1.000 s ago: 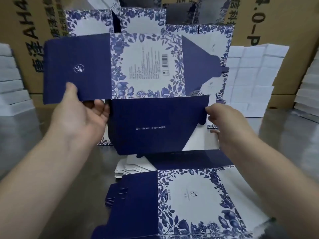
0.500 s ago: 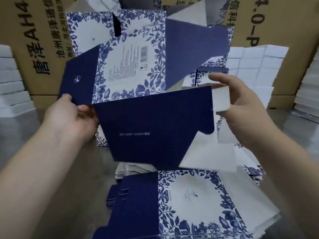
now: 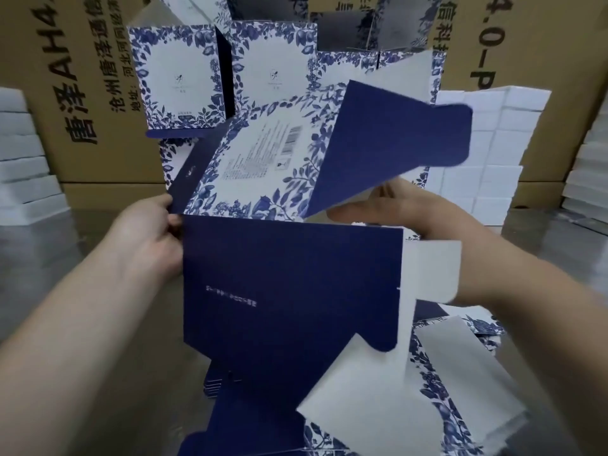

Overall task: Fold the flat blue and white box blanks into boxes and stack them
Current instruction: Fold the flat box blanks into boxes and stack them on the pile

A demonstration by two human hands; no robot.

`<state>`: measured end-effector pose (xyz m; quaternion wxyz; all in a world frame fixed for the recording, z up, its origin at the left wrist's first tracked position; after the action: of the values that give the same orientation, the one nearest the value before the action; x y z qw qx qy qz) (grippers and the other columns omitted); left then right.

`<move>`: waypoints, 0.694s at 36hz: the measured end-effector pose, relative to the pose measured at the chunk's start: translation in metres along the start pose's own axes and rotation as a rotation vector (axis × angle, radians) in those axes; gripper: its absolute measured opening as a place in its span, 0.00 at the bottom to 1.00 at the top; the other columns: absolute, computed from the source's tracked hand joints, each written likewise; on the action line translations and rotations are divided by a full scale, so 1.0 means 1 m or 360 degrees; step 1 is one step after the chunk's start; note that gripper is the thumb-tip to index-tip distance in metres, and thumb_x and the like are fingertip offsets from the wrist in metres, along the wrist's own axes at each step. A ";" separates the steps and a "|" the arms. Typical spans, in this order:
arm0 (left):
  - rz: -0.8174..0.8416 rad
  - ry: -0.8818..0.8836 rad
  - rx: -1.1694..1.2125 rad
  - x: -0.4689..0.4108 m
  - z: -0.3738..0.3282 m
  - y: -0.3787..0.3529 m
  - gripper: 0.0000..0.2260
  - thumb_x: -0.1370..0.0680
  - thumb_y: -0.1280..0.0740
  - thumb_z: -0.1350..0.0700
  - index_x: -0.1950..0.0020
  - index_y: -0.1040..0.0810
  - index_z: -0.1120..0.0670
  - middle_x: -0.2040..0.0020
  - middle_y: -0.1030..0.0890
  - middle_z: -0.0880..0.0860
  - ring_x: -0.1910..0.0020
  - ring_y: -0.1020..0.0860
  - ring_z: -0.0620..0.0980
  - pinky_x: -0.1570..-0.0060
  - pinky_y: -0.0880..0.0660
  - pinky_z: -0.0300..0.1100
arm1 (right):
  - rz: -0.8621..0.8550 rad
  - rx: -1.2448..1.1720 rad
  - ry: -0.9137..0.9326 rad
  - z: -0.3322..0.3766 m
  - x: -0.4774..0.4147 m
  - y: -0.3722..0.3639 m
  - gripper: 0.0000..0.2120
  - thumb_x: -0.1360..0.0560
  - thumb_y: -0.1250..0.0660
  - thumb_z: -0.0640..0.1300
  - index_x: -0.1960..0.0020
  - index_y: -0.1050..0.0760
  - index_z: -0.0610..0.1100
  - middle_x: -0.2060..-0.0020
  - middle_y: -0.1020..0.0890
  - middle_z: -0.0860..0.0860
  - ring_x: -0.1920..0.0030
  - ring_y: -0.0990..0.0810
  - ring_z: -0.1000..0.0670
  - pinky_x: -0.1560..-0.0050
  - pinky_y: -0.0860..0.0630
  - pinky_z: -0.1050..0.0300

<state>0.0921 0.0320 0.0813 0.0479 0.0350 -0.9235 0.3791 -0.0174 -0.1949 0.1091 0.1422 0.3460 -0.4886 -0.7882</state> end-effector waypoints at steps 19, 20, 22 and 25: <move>-0.0096 -0.1073 -0.0874 0.032 -0.008 -0.015 0.23 0.26 0.36 0.52 0.32 0.34 0.53 0.44 0.23 0.49 0.59 0.20 0.37 0.64 0.23 0.34 | -0.0713 0.0288 -0.0016 -0.012 0.011 0.018 0.27 0.30 0.41 0.67 0.51 0.21 0.45 0.50 0.23 0.45 0.52 0.26 0.54 0.53 0.34 0.73; -0.0112 -0.1296 -0.0981 0.039 -0.011 -0.017 0.29 0.29 0.36 0.50 0.28 0.37 0.50 0.36 0.26 0.47 0.47 0.23 0.36 0.52 0.23 0.38 | -0.0734 0.0308 -0.0030 -0.014 0.012 0.020 0.25 0.30 0.41 0.64 0.54 0.22 0.43 0.51 0.22 0.43 0.53 0.26 0.53 0.53 0.32 0.69; 0.0075 -0.1695 -0.1158 0.061 -0.014 -0.027 0.26 0.32 0.37 0.47 0.32 0.31 0.39 0.34 0.29 0.38 0.35 0.31 0.36 0.35 0.32 0.43 | -0.0770 0.0346 -0.0051 -0.015 0.013 0.023 0.25 0.31 0.42 0.65 0.59 0.25 0.42 0.54 0.22 0.42 0.55 0.26 0.48 0.54 0.30 0.56; 0.0836 -0.1948 -0.1405 0.098 0.002 -0.037 0.18 0.31 0.39 0.55 0.48 0.23 0.34 0.39 0.24 0.38 0.36 0.29 0.38 0.35 0.33 0.39 | -0.0781 0.0392 -0.0055 -0.016 0.014 0.023 0.33 0.31 0.48 0.74 0.62 0.26 0.43 0.59 0.23 0.44 0.59 0.27 0.48 0.59 0.31 0.54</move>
<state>-0.0013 0.0019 0.1166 -0.5489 -0.0038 -0.8287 -0.1092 -0.0194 -0.2245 0.1189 -0.1045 0.4552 -0.4848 -0.7394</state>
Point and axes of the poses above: each hand's wrist, its own x-axis away from the middle knuckle, its own y-axis out of the back of the hand, z = x × y, the point moved 3 cm from there along -x, towards the middle knuckle
